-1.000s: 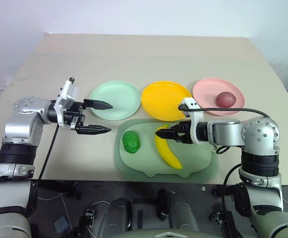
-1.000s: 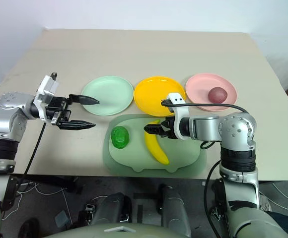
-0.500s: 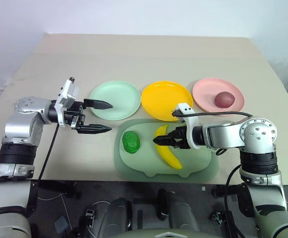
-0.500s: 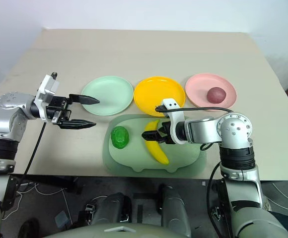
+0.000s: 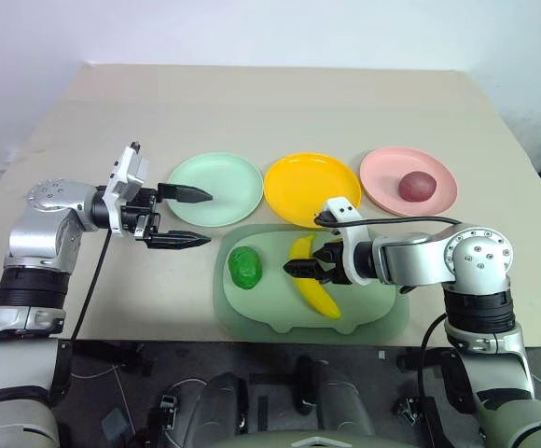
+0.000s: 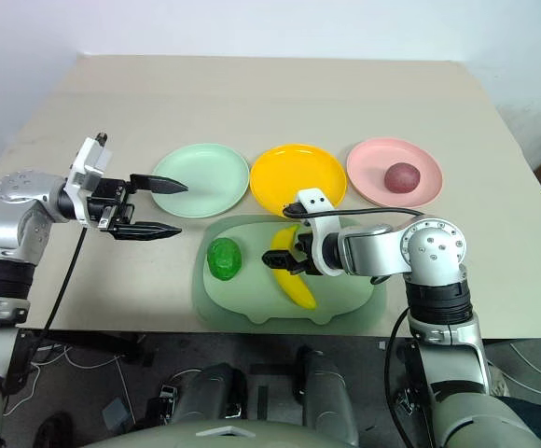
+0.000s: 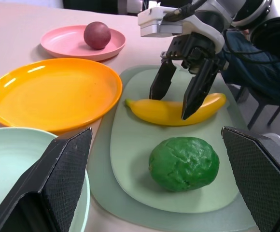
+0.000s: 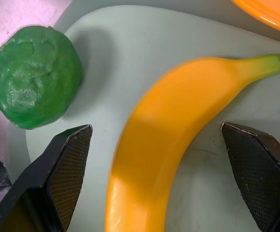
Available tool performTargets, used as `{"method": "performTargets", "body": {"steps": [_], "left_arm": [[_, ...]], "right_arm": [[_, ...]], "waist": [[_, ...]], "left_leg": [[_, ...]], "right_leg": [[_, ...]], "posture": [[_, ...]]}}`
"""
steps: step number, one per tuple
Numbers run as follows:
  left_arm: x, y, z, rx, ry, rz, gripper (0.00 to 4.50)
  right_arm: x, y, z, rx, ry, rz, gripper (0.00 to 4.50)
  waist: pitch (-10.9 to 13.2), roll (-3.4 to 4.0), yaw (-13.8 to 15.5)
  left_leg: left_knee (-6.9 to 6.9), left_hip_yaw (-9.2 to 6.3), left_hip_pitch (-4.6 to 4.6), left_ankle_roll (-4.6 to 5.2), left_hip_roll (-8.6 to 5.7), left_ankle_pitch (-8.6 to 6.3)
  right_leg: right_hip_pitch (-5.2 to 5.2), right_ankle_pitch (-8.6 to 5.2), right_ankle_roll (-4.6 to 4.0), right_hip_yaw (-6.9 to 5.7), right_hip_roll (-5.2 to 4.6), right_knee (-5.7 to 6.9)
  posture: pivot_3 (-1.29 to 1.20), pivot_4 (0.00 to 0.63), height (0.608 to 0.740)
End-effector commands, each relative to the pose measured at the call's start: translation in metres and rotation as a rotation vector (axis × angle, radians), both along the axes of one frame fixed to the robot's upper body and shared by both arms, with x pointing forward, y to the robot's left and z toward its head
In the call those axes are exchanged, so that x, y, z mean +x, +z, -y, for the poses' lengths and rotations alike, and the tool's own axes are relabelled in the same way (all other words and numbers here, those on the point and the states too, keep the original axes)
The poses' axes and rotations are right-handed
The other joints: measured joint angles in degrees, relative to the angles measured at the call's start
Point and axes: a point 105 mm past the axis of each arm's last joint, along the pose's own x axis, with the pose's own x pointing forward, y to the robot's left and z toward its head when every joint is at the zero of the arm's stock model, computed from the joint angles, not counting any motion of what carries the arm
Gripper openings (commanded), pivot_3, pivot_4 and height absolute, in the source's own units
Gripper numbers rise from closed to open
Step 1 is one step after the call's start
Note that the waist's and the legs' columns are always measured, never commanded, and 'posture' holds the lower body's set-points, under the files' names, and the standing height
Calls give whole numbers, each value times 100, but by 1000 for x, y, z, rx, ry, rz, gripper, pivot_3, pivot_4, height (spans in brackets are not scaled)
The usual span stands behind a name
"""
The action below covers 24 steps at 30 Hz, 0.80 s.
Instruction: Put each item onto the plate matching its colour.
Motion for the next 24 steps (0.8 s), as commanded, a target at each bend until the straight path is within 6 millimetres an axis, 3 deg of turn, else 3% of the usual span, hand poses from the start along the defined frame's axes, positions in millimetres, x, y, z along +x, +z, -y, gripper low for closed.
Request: {"method": "performTargets", "body": {"steps": [1,4,7,13,14,16,20,22,24], "left_arm": [[-1,17,0,-9,-3,70,4500],[-1,17,0,-7,-1,70,4500],[-2,15,-1,-1,-2,66,4500],[-4,15,-1,-2,-7,68,4500],[-4,15,-1,-1,-8,69,4500],[-4,16,-1,-7,-7,68,4500],[-5,15,-2,-3,-13,64,4500],[-4,15,-2,-3,-12,64,4500],[-4,16,-2,-3,-12,64,4500]], "right_arm": [[-9,-21,2,-94,27,-50,4484],[-10,-22,3,-117,34,-45,4484],[-9,-22,4,-146,46,-32,3946],[-10,-24,5,-183,63,-18,1800],[-10,-24,6,-186,64,-15,1626],[-10,-24,5,-185,73,-19,1621],[-9,-16,-4,-3,75,-75,1621],[-18,6,-17,111,195,-8,1621],[-40,34,-36,385,371,-8,1621]], "waist": [[-2,-2,-19],[-4,-5,-35],[-5,-6,-37],[-6,-8,-45],[-6,-8,-45],[-6,-8,-42],[-8,-11,-45],[-6,-9,-46],[-6,-8,-45]], "left_leg": [[0,-1,0,0,0,0],[-1,-1,0,1,1,-1],[-1,-1,0,2,1,-1],[-2,-2,0,3,1,-2],[-3,-1,0,3,1,-2],[-3,-2,0,4,2,-2],[-3,-1,0,7,1,-4],[-3,-1,0,7,2,-4],[-5,-2,-7,8,2,-5]], "right_leg": [[0,0,0,0,0,0],[1,0,0,0,0,-1],[1,0,0,0,-1,-2],[1,-1,0,0,0,-4],[1,-1,0,0,0,-5],[1,-1,1,0,-1,-5],[1,-1,1,0,-1,-6],[1,-1,1,0,1,-6],[-6,-1,1,0,2,-7]], "posture": [[0,150,740],[0,150,740],[0,150,740],[0,150,740],[0,150,740],[0,150,740],[0,150,740],[0,150,740],[0,150,740]]}}
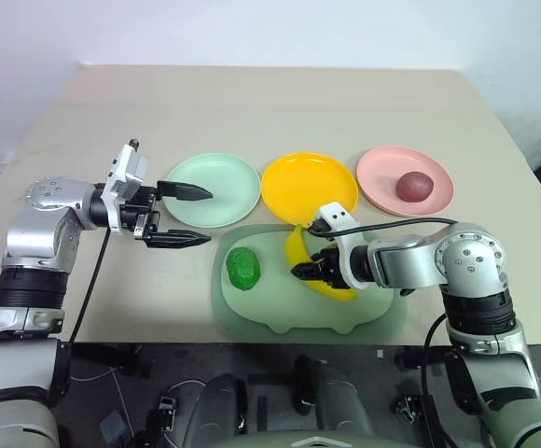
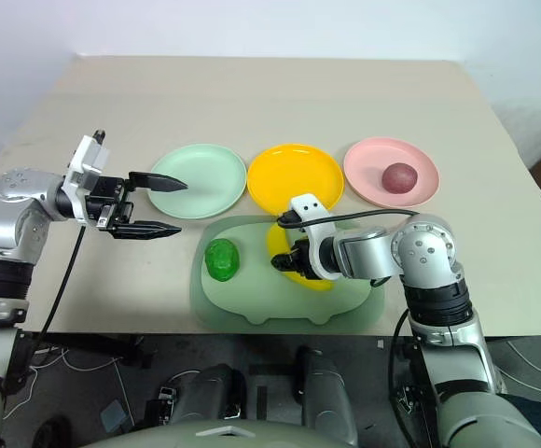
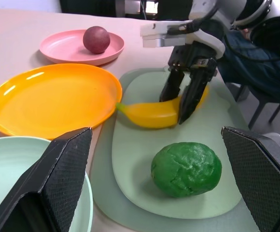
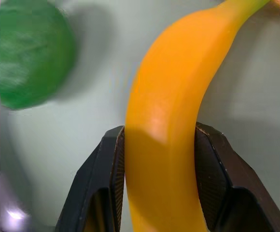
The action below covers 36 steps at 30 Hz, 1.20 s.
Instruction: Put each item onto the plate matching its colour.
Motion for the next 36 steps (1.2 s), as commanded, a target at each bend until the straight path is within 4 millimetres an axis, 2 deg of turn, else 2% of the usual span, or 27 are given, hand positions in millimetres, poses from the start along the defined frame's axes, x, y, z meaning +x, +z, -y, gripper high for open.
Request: {"method": "performTargets", "body": {"steps": [1,6,8,11,14,18,25,32,36], "left_arm": [[-2,12,-3,-8,-2,43,4500],[-2,11,-3,-8,-3,39,4500],[-2,10,-3,-8,-4,37,4500],[-2,10,-3,-8,-2,38,4500],[-2,10,-4,-6,-2,37,4500],[-1,11,-3,-6,-1,39,4500],[-2,11,-4,-7,1,37,4500],[-1,10,-2,-12,2,37,4500],[-1,11,-1,-17,2,38,4500]], "right_arm": [[-25,39,-23,334,220,12,1621],[-20,55,-21,412,233,142,1621],[-8,71,-21,490,185,278,1621],[4,74,-16,491,147,331,1621],[24,88,-11,507,45,514,1621],[48,85,0,469,-71,615,1621],[87,80,33,368,-305,774,1621],[102,70,40,258,-326,835,1621],[107,69,39,288,-311,785,1621]], "waist": [[0,0,2],[-1,-2,10],[0,-1,7],[0,-1,2],[0,-1,5],[1,0,6],[1,1,-2],[3,4,-10],[3,4,-10]], "left_leg": [[0,0,-3,2,0,-1],[2,2,-3,2,-1,-1],[2,3,-3,2,-2,-1],[2,4,-3,2,-6,-1],[2,6,-3,1,-8,-1],[2,8,-2,1,-9,0],[2,10,-2,0,-11,0],[2,12,-2,-1,-11,0],[2,12,-2,0,-10,0]], "right_leg": [[-3,0,0,0,0,0],[-4,1,1,0,-4,1],[-3,0,1,0,-4,1],[-4,0,1,0,-2,1],[-4,0,1,0,-2,1],[-4,0,1,0,-2,2],[-5,1,1,0,-3,2],[-5,0,1,1,-2,4],[-5,0,0,1,-2,4]], "posture": [[0,150,740],[0,150,740],[0,150,740],[0,150,740],[0,150,740],[0,150,740],[0,150,740],[0,150,740],[0,150,740]]}}
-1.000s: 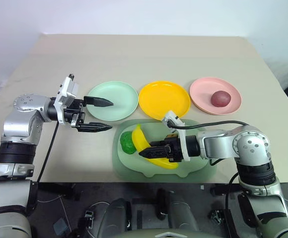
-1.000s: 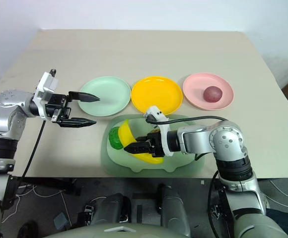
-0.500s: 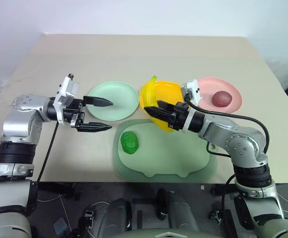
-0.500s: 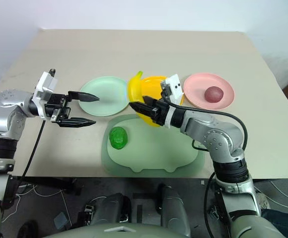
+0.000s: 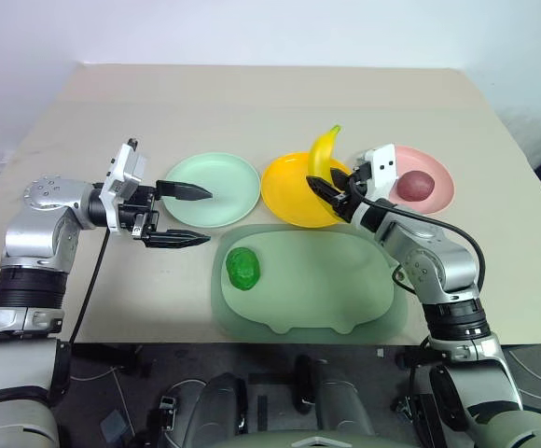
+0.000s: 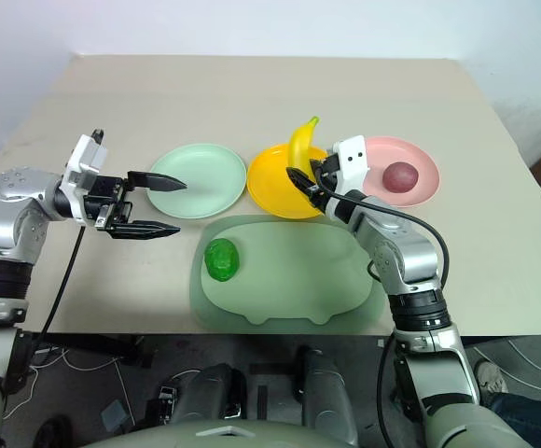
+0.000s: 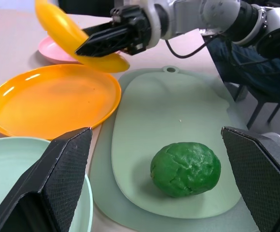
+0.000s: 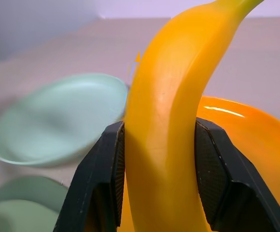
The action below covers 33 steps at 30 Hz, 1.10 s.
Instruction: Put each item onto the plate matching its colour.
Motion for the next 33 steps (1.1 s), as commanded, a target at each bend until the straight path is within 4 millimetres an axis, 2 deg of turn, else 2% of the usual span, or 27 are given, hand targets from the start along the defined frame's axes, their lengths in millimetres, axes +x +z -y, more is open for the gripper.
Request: {"method": "performTargets", "body": {"steps": [1,9,14,15,21,26,33], "left_arm": [[0,9,0,-14,-1,39,4500],[0,9,1,-18,4,37,4500],[-1,9,-1,-18,12,39,4500],[-1,8,-1,-17,12,39,4500],[-1,8,-2,-19,14,37,4500],[-1,7,-3,-19,13,34,4500],[0,7,-2,-21,9,38,4500]], "right_arm": [[6,20,1,40,10,39,1621],[25,17,4,-89,-48,83,1621],[29,20,-3,-29,-15,70,1621],[29,19,-5,-53,-8,77,2364],[31,16,-6,-34,-11,54,4378],[26,29,-7,26,15,91,4448],[14,54,3,91,107,163,4448]], "waist": [[0,0,-2],[1,1,-3],[1,2,-9],[2,3,-9],[3,4,-4],[3,5,-7],[4,7,-2]], "left_leg": [[0,1,0,0,0,0],[0,4,0,0,0,0],[0,6,1,-3,0,2],[-1,7,1,-4,0,2],[0,8,1,-4,0,2],[0,9,1,-7,0,4],[0,10,1,-8,0,4]], "right_leg": [[0,0,0,1,0,0],[0,0,0,1,-1,2],[0,0,0,1,1,3],[-1,0,0,1,1,3],[0,0,0,1,0,3],[0,0,0,1,0,3],[0,0,0,1,0,3]], "posture": [[0,150,740],[0,150,740],[0,150,740],[0,150,740],[0,150,740],[0,150,740],[0,150,740]]}}
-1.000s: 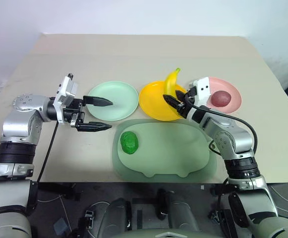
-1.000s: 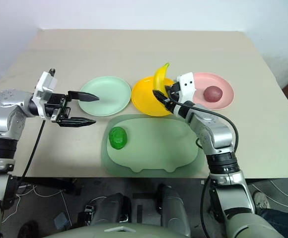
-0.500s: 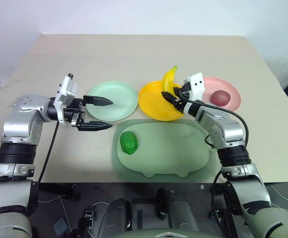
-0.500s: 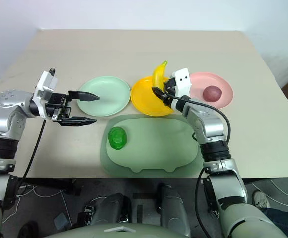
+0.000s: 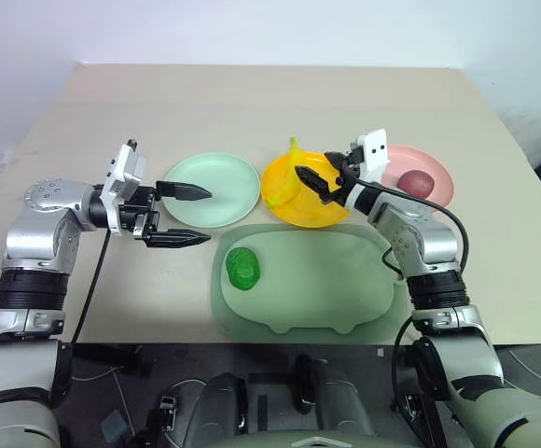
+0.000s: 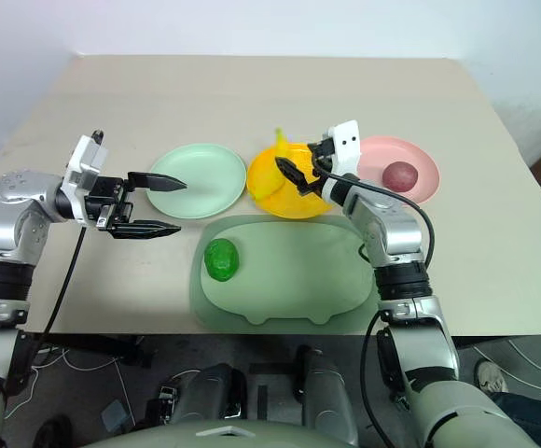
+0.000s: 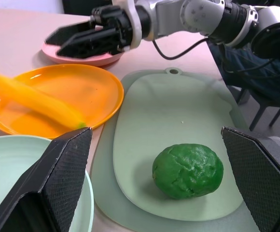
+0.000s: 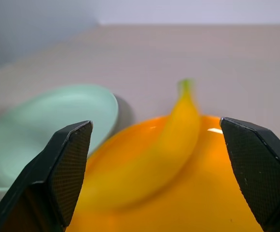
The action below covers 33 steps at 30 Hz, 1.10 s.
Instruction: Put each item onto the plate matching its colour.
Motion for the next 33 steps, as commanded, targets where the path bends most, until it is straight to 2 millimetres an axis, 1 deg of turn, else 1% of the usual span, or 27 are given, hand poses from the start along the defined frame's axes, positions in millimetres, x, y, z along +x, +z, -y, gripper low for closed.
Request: {"method": "performTargets", "body": {"steps": [1,3,5,7,8,9,13,15,17,20,23,25,26,28,31,33], "left_arm": [[-1,8,-1,-10,-4,44,4500],[0,8,-1,-14,-4,44,4500],[0,6,1,-14,-7,41,4500],[0,7,2,-23,-8,41,4500],[0,6,2,-22,-9,41,4500],[1,6,3,-21,-9,41,4500],[6,6,9,-25,4,51,4500],[6,4,12,-22,-1,35,4500],[6,2,14,-15,2,18,4500],[4,1,17,4,5,-21,4500],[0,1,22,2,2,-94,4500],[-4,-1,28,4,0,-114,4500],[-5,-2,30,5,12,-116,4500],[-9,-7,34,5,14,-186,4500],[-12,-16,36,45,45,-213,4500],[-17,-23,35,75,54,-323,4500]], "right_arm": [[-12,37,10,32,67,123,4448],[-23,49,17,60,138,168,4448],[-35,44,27,-59,205,197,4448],[-55,34,35,-72,358,107,4448],[-69,27,40,-105,444,80,4448],[-78,20,45,-130,493,42,4448],[-87,-8,75,-224,515,-62,4448],[-87,-15,88,-261,506,-79,4448],[-91,-18,94,-293,535,-93,4448],[-102,-20,98,-354,607,-97,4448],[-107,-19,102,-368,641,-82,4448],[-111,-19,102,-355,670,-82,4448],[-112,-19,101,-349,680,-77,4448],[-112,-17,97,-329,690,-68,4448],[-110,-18,92,-331,690,-58,4448],[-109,-19,88,-325,695,-68,4448]], "waist": [[0,0,2],[0,0,10],[2,3,19],[1,1,32],[0,1,38],[0,0,35],[1,0,6],[1,-1,5],[1,0,-1],[2,0,16],[2,-2,27],[2,-2,29],[2,-2,28],[2,-2,25],[2,-2,24],[3,-3,24]], "left_leg": [[0,0,0,0,0,0],[1,0,0,2,0,-1],[0,0,0,3,-1,-1],[1,1,0,4,-2,-2],[1,0,0,4,-2,-2],[0,0,1,4,-2,-2],[4,3,8,5,-3,-3],[4,2,14,5,-3,-3],[4,3,14,4,-3,-2],[4,4,11,3,-3,-2],[7,4,9,3,-3,-2],[10,3,10,3,-3,-2],[9,1,10,2,-3,-1],[9,-3,11,2,-2,-1],[9,-3,12,-2,-2,1],[9,-4,13,-9,-2,5]], "right_leg": [[0,0,0,0,0,0],[0,0,0,0,-1,0],[1,0,0,0,-1,-1],[3,0,0,-1,-2,-2],[5,0,1,-2,-1,-3],[6,0,1,-2,-2,-4],[8,0,1,-1,-1,-4],[8,0,0,4,-1,-5],[8,0,0,4,1,-4],[6,0,0,4,2,0],[8,1,1,4,0,-1],[9,1,2,4,-1,-1],[9,1,1,3,-1,-1],[9,1,2,4,-1,-1],[9,0,1,5,-1,0],[9,0,1,4,0,0]], "posture": [[0,150,740],[0,150,740],[0,150,740],[0,150,740],[0,150,740],[0,150,740],[0,150,740],[0,150,740],[0,150,740],[0,150,740],[0,150,740],[0,150,740],[0,150,740],[0,150,740],[0,150,740],[0,150,740]]}}
